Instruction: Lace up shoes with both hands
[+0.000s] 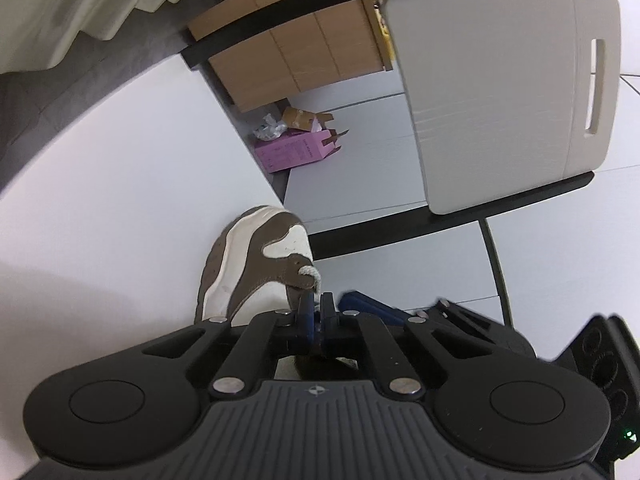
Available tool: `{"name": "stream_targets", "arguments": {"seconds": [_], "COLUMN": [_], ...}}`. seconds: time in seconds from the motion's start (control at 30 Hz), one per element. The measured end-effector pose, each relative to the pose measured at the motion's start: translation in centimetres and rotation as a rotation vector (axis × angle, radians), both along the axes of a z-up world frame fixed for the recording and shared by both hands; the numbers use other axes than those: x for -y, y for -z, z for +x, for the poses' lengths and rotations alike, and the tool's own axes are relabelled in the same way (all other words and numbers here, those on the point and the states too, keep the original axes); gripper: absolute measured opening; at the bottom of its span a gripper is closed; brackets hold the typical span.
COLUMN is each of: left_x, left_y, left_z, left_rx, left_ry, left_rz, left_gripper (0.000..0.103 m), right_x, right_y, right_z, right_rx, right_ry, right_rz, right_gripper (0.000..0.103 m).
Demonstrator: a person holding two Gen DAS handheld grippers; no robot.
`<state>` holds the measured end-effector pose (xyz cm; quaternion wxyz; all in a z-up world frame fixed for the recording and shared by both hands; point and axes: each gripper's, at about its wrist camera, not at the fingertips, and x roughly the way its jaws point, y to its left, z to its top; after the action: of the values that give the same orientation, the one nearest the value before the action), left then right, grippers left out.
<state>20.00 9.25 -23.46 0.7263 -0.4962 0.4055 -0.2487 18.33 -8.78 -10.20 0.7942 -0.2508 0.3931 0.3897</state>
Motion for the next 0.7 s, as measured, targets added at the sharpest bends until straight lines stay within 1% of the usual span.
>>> {"name": "stream_targets", "arguments": {"seconds": [0.03, 0.1, 0.2, 0.37, 0.4, 0.47, 0.53, 0.6, 0.63, 0.67, 0.7], "left_x": [-0.1, -0.3, -1.1, -4.4, -4.9, -5.6, -5.9, -5.5, -5.3, -5.3, -5.3], "left_y": [0.0, 0.1, -0.5, -0.4, -0.5, -0.8, -1.0, -1.2, -1.4, -1.6, -1.7], "left_z": [0.1, 0.1, 0.2, 0.7, 0.7, 0.5, 0.4, 0.5, 0.6, 0.6, 0.6], "left_rx": [0.003, 0.007, 0.029, 0.024, 0.041, 0.068, 0.086, 0.095, 0.101, 0.111, 0.118], "left_ry": [0.000, -0.004, -0.039, -0.117, -0.122, -0.125, -0.120, -0.107, -0.099, -0.093, -0.091], "left_rz": [0.000, 0.001, 0.009, -0.059, -0.065, -0.069, -0.066, -0.040, -0.023, -0.016, -0.009], "left_gripper": [0.003, 0.003, 0.002, 0.002, 0.002, 0.003, 0.003, 0.003, 0.003, 0.003, 0.003], "right_x": [-0.6, -1.4, -2.0, -2.2, -2.3, -2.3, -2.0, -1.9, -1.9, -1.7, -1.5], "right_y": [0.2, 0.6, 0.9, 1.5, 1.6, 1.4, 0.9, 1.0, 1.1, 1.3, 1.5], "right_z": [0.2, 1.0, 1.5, 1.5, 1.4, 1.6, 2.5, 3.7, 4.3, 4.7, 4.9], "right_rx": [0.005, -0.027, -0.054, -0.072, -0.074, -0.093, -0.141, -0.184, -0.206, -0.222, -0.231], "right_ry": [-0.012, -0.025, -0.025, -0.027, -0.030, -0.013, 0.030, 0.093, 0.124, 0.149, 0.169], "right_rz": [-0.032, -0.072, -0.094, -0.123, -0.128, -0.105, -0.033, 0.007, 0.026, 0.039, 0.042], "right_gripper": [0.044, 0.042, 0.042, 0.042, 0.042, 0.042, 0.042, 0.041, 0.039, 0.036, 0.023]}}
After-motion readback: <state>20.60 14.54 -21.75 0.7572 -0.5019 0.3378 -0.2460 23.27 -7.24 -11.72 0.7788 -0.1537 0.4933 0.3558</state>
